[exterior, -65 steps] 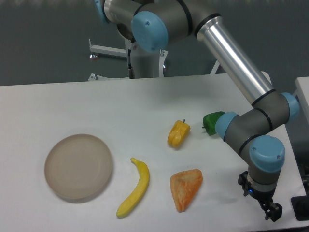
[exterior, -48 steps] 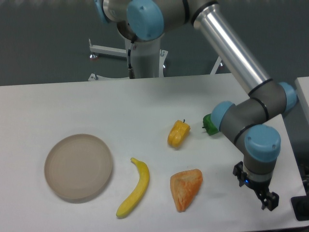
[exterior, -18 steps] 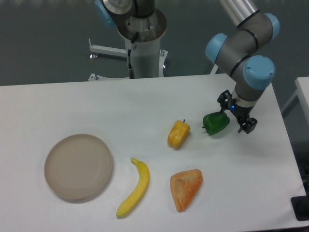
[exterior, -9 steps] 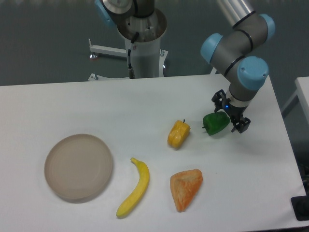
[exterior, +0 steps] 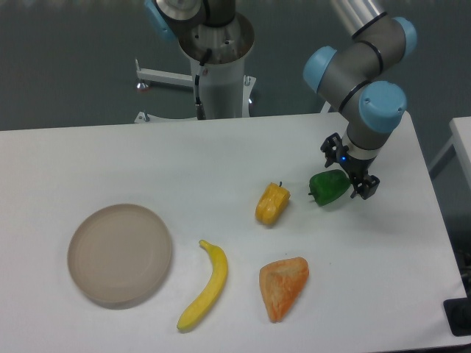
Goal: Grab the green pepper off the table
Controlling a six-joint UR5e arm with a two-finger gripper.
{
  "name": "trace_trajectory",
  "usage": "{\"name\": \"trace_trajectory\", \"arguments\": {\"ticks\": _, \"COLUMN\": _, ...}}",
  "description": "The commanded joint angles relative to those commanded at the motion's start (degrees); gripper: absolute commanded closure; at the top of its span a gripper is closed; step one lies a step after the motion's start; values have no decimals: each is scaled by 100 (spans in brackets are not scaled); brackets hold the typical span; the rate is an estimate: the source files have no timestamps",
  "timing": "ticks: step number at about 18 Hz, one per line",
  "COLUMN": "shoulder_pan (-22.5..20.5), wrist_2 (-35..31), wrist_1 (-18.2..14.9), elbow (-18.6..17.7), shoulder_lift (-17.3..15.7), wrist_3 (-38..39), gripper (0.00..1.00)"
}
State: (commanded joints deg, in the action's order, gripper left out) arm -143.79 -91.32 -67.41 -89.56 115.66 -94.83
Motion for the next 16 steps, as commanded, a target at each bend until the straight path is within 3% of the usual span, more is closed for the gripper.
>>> {"name": "trace_trajectory", "arguments": {"ticks": 11, "shoulder_pan": 35, "wrist_2": 87, "wrist_1": 79, "elbow": -27, "shoulder_lift": 70, "wrist_3": 88, "gripper": 0}}
{"name": "trace_trajectory", "arguments": {"ticks": 13, "shoulder_pan": 26, "wrist_2": 114, "wrist_1": 88, "elbow": -27, "shoulder_lift": 70, "wrist_3": 97, "gripper": 20}}
{"name": "trace_trajectory", "arguments": {"ticks": 14, "shoulder_pan": 35, "wrist_2": 106, "wrist_1": 97, "elbow": -27, "shoulder_lift": 70, "wrist_3": 105, "gripper": 38}}
{"name": "trace_trajectory", "arguments": {"ticks": 16, "shoulder_pan": 26, "wrist_2": 105, "wrist_1": 105, "elbow": 0, "shoulder_lift": 70, "wrist_3": 105, "gripper": 55}}
